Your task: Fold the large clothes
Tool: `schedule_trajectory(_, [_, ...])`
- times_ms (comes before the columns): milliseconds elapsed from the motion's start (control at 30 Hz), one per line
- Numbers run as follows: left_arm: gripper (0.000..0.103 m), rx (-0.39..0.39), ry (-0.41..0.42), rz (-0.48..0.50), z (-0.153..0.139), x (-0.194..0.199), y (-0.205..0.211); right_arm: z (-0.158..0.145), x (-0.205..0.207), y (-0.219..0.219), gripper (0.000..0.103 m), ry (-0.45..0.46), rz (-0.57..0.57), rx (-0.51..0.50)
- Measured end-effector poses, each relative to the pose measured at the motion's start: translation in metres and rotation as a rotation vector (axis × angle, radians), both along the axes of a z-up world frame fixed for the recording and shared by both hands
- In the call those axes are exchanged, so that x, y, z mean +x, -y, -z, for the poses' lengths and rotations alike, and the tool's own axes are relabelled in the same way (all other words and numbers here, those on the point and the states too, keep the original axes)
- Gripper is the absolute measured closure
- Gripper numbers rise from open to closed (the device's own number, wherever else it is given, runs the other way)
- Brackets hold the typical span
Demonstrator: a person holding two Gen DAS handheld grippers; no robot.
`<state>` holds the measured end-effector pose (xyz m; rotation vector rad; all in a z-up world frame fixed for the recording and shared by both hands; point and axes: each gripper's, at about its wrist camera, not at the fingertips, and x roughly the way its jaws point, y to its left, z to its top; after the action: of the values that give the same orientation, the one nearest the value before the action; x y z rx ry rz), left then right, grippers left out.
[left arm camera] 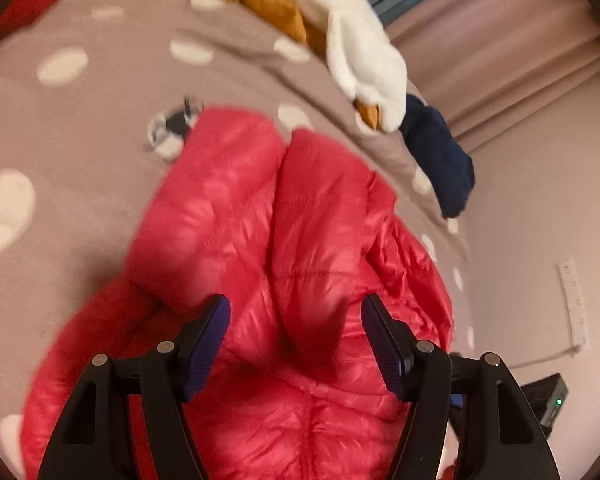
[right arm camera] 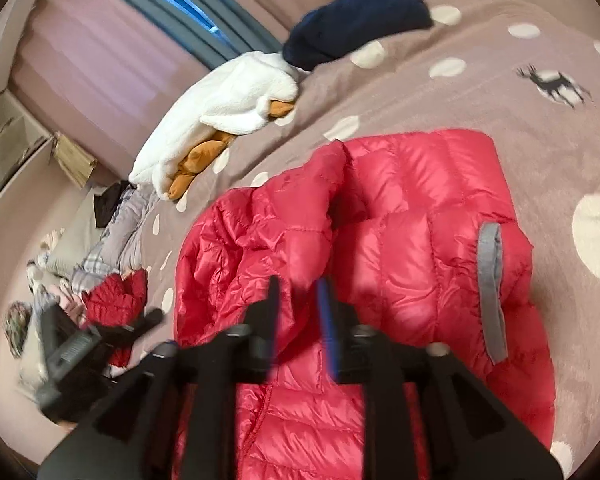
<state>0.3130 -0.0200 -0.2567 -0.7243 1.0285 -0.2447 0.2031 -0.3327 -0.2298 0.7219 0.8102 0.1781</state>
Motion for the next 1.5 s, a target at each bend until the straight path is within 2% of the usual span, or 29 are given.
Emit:
schedule_trajectory(33, [0.037, -0.031, -0.009, 0.013, 0.006, 0.000, -0.001, 0.003, 0.001, 0.003, 0.047, -0.005, 0.005, 0.031])
schedule_trajectory(67, [0.036, -0.059, -0.006, 0.017, 0.010, 0.002, 0.000, 0.006, 0.001, 0.004, 0.041, -0.011, 0.011, 0.057])
schedule_trajectory(167, [0.037, -0.118, 0.013, 0.056, 0.020, 0.012, 0.009, 0.016, 0.007, 0.001, 0.037, -0.033, 0.002, 0.112])
schedule_trajectory(233, [0.038, -0.073, -0.012, 0.117, 0.031, 0.022, 0.022, 0.025, 0.014, -0.007, 0.037, -0.056, -0.026, 0.104])
schedule_trajectory(267, [0.046, -0.017, -0.029, 0.136, 0.038, 0.027, 0.032, 0.033, 0.020, -0.014, 0.041, -0.068, -0.034, 0.071])
schedule_trajectory(300, [0.052, 0.032, -0.032, 0.129, 0.043, 0.029, 0.038, 0.039, 0.025, -0.017, 0.063, -0.081, -0.031, 0.034])
schedule_trajectory(333, [0.060, 0.077, -0.030, 0.107, 0.046, 0.030, 0.042, 0.045, 0.031, -0.021, 0.093, -0.102, -0.033, -0.009])
schedule_trajectory(433, [0.078, 0.105, -0.016, 0.026, 0.046, 0.027, 0.038, 0.053, 0.040, -0.028, 0.095, -0.079, -0.063, -0.007])
schedule_trajectory(500, [0.082, 0.146, 0.024, -0.013, 0.038, 0.023, 0.032, 0.046, 0.043, -0.034, 0.096, -0.072, -0.079, -0.025])
schedule_trajectory(600, [0.086, 0.232, 0.052, 0.008, 0.026, 0.018, 0.037, 0.022, 0.033, -0.038, 0.097, -0.017, -0.072, -0.074])
schedule_trajectory(733, [0.087, 0.192, 0.120, 0.099, 0.008, 0.005, 0.050, -0.021, 0.000, -0.030, 0.097, 0.105, -0.027, -0.167])
schedule_trajectory(767, [0.087, 0.182, 0.144, 0.123, 0.005, 0.001, 0.054, -0.025, -0.004, -0.026, 0.097, 0.108, -0.017, -0.182])
schedule_trajectory(800, [0.087, 0.183, 0.153, 0.139, 0.006, -0.002, 0.059, -0.023, -0.009, -0.020, 0.096, 0.081, -0.006, -0.207])
schedule_trajectory(867, [0.087, 0.203, 0.112, 0.167, 0.022, -0.004, 0.071, -0.004, -0.008, -0.013, 0.096, -0.002, 0.012, -0.252])
schedule_trajectory(900, [0.087, 0.204, 0.068, 0.176, 0.037, -0.001, 0.075, 0.019, -0.007, -0.009, 0.095, -0.084, 0.021, -0.303])
schedule_trajectory(933, [0.083, 0.171, 0.049, 0.173, 0.053, 0.001, 0.075, 0.036, -0.006, -0.006, 0.095, -0.113, 0.020, -0.316])
schedule_trajectory(967, [0.083, 0.114, 0.086, 0.148, 0.068, -0.002, 0.068, 0.054, -0.010, -0.002, 0.098, -0.095, 0.020, -0.289])
schedule_trajectory(1033, [0.083, 0.046, 0.123, 0.133, 0.078, -0.008, 0.058, 0.064, -0.017, 0.004, 0.098, -0.042, 0.037, -0.245])
schedule_trajectory(1067, [0.083, 0.031, 0.122, 0.130, 0.079, -0.008, 0.055, 0.063, -0.017, 0.004, 0.098, -0.042, 0.041, -0.253])
schedule_trajectory(1133, [0.083, 0.072, 0.117, 0.134, 0.074, -0.010, 0.056, 0.061, -0.014, 0.001, 0.097, -0.051, 0.038, -0.278])
schedule_trajectory(1200, [0.083, 0.144, 0.110, 0.142, 0.062, -0.013, 0.061, 0.051, -0.008, -0.007, 0.093, -0.063, 0.013, -0.288])
schedule_trajectory(1267, [0.073, 0.231, 0.097, 0.137, 0.041, -0.019, 0.060, 0.032, -0.013, -0.002, 0.085, -0.061, 0.013, -0.258])
schedule_trajectory(1300, [0.069, 0.263, 0.107, 0.120, 0.030, -0.023, 0.056, 0.023, -0.017, 0.001, 0.073, -0.042, 0.020, -0.242])
schedule_trajectory(1333, [0.060, 0.274, 0.133, 0.094, 0.018, -0.027, 0.049, 0.015, -0.022, 0.003, 0.053, -0.022, 0.031, -0.234])
schedule_trajectory(1367, [0.050, 0.270, 0.170, 0.062, 0.005, -0.033, 0.037, 0.001, -0.031, 0.012, 0.041, 0.022, 0.061, -0.225])
schedule_trajectory(1400, [0.044, 0.262, 0.196, 0.035, -0.004, -0.038, 0.025, -0.007, -0.036, 0.017, 0.020, 0.048, 0.080, -0.222])
schedule_trajectory(1433, [0.032, 0.258, 0.211, 0.006, -0.011, -0.043, 0.012, -0.018, -0.045, 0.027, 0.012, 0.075, 0.108, -0.225])
schedule_trajectory(1467, [0.020, 0.260, 0.212, -0.024, -0.015, -0.048, -0.002, -0.022, -0.049, 0.033, 0.010, 0.081, 0.119, -0.225])
schedule_trajectory(1500, [0.016, 0.258, 0.209, -0.046, -0.014, -0.050, -0.018, -0.024, -0.054, 0.040, 0.010, 0.073, 0.129, -0.221])
